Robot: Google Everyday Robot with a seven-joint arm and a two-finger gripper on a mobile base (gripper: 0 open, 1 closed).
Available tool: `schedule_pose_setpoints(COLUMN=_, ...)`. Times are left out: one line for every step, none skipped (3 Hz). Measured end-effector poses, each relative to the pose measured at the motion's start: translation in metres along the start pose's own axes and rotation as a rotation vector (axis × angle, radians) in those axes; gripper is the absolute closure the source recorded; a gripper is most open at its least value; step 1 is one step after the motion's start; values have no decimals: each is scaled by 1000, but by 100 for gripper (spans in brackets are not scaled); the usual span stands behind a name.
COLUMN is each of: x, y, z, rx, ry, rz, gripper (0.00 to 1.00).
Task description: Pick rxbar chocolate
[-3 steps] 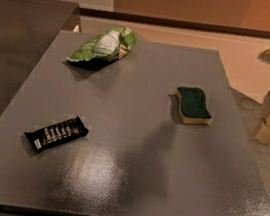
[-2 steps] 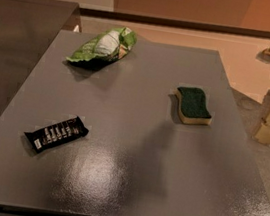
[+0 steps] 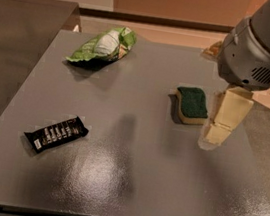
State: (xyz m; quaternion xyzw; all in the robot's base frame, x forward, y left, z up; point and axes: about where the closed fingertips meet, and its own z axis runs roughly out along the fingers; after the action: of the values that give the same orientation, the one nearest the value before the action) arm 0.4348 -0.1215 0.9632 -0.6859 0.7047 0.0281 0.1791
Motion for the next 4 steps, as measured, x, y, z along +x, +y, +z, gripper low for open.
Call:
schedule_pose_setpoints(x=-55, y=14, z=28, rx=-45, ry=-56, rz=-92, gripper=0)
schedule_pose_setpoints(x=-100, y=25, z=56, rx=-76, ry=-99, rz=-147, gripper=0)
schedule_pose_setpoints(x=-140, y=38, z=85, rx=-108, ry=-137, rz=-194, gripper=0)
schedule_pose_setpoints(x=-178, y=49, z=112, rx=-132, ry=-182, rz=-257, gripper=0)
